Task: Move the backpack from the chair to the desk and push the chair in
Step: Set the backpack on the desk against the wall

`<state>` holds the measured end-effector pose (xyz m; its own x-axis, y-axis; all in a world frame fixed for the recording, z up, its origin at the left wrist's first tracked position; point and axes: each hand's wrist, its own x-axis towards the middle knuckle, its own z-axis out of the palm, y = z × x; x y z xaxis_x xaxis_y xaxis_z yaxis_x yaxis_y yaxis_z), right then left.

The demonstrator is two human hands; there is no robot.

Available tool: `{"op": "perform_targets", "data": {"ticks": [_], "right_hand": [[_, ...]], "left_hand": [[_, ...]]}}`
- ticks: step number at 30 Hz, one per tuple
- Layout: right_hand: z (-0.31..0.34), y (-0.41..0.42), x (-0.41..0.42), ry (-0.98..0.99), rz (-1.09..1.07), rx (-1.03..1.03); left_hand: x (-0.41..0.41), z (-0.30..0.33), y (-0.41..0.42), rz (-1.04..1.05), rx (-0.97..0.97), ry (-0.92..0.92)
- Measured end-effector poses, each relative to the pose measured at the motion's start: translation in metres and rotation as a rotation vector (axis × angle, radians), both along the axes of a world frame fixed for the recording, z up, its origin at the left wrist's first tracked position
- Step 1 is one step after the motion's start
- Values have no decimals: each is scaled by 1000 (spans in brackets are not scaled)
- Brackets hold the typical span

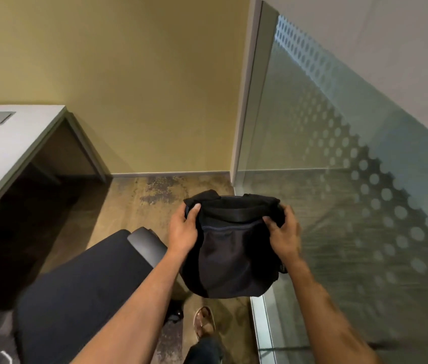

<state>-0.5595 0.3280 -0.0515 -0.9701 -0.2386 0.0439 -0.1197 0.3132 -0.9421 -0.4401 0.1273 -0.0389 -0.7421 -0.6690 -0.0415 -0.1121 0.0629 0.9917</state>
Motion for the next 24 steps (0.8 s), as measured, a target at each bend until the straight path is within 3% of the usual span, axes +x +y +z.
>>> {"op": "perform_targets", "data": {"ticks": [15,21,24], "right_hand": [[11,-150,-155,-113,253,-27],[13,-217,-222,-45,476,-30],[16,-256,-255,-113,654,-59]], "left_hand": [[-124,-10,-149,33,33,48],[-156,-14,-207,161,38,-3],[-168,-15,-232,230,79,8]]}}
